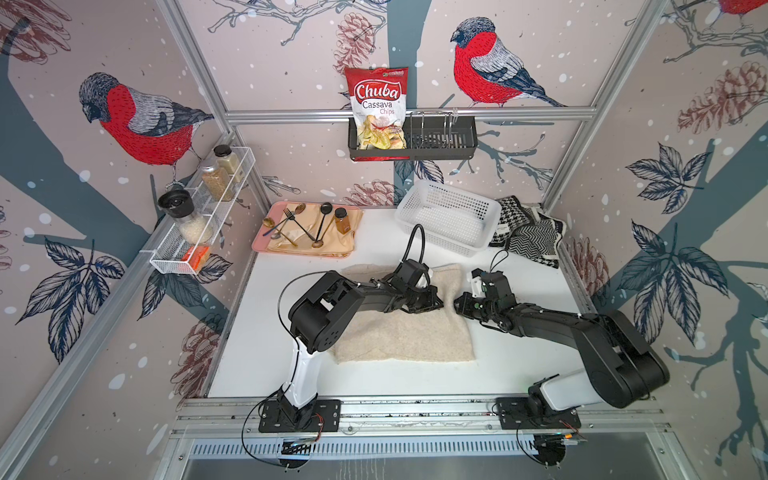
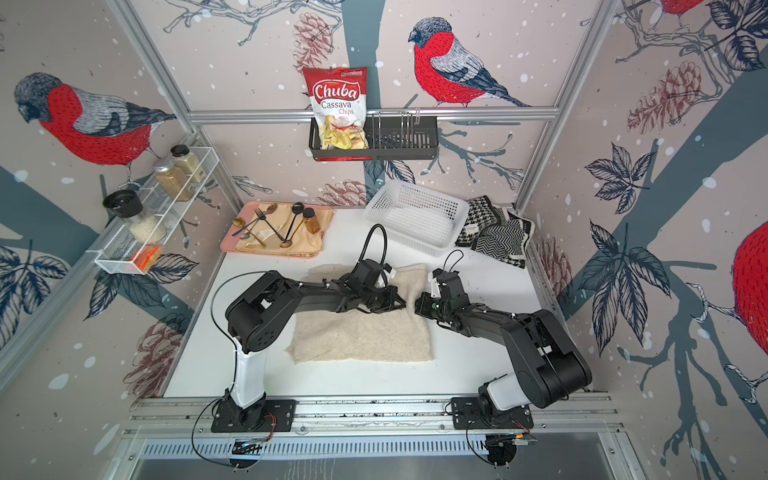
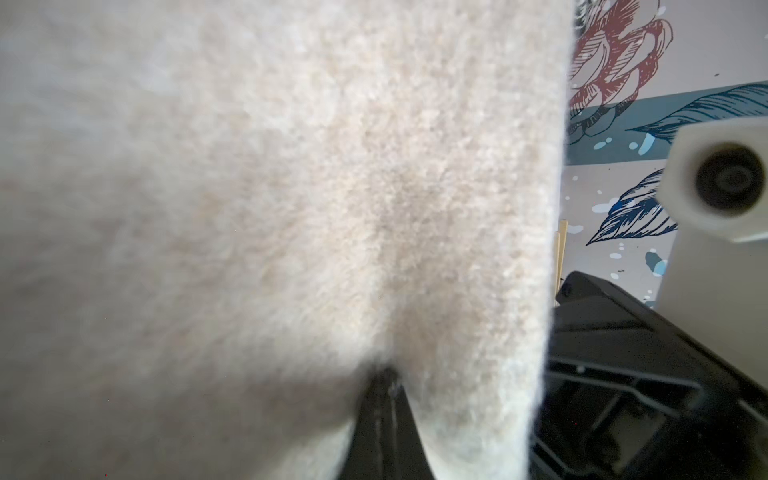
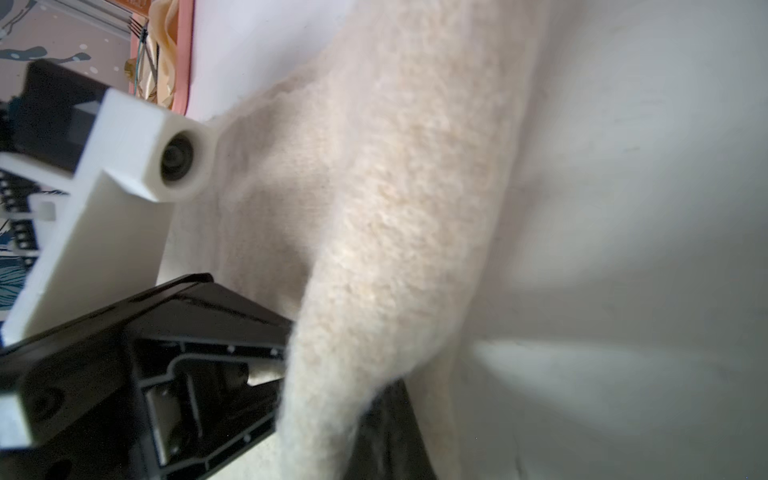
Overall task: Roll up the scarf and place it into the basket
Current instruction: Roll the scarf at the center of the board.
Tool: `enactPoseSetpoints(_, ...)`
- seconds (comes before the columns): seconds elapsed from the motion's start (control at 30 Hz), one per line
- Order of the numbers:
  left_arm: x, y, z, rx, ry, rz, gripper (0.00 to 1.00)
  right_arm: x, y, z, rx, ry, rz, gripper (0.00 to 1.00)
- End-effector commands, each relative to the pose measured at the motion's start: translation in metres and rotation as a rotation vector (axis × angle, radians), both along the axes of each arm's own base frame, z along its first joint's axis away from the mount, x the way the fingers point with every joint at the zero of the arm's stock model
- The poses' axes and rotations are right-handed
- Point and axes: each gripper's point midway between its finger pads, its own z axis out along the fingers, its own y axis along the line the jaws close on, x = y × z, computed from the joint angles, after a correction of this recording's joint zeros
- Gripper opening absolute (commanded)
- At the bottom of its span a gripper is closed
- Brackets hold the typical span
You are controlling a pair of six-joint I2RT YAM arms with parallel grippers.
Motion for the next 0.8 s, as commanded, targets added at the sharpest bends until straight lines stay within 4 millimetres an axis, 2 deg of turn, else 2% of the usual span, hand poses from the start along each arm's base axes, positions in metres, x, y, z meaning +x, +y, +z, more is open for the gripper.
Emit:
enactPoseSetpoints(0.0,0.005,0.006,0.007,-0.019,-0.023,0.012,0.0,0.003,0.013,0.009,0.013,-0.02,0.016,0.02)
enactPoseSetpoints(0.23,0.011,0.026,0.016,-0.025,-0.039,0.055,0.0,0.004,0.04,0.011,0.014,-0.022,0.068,0.02)
enactPoseSetpoints(0.27,0.007,0.034,0.009,-0.012,-0.024,0.063,0.0,0.004,0.043,0.007,0.006,-0.012,0.075,0.02)
enactPoseSetpoints(0.4,0.006,0.051,0.012,0.01,-0.028,0.099,0.0,0.005,0.054,-0.004,-0.003,0.013,0.092,0.0)
enactPoseSetpoints(0.47,0.007,0.06,0.014,0.045,-0.054,0.119,0.0,0.005,0.059,0.0,0.004,0.003,0.099,0.0)
enactPoseSetpoints(0.57,0.005,0.071,0.006,0.097,-0.047,0.128,0.0,0.005,0.066,0.007,0.009,-0.014,0.108,0.0)
enactPoseSetpoints(0.77,0.0,0.08,0.003,0.112,-0.035,0.151,0.0,0.004,0.069,0.01,-0.004,-0.014,0.111,0.0)
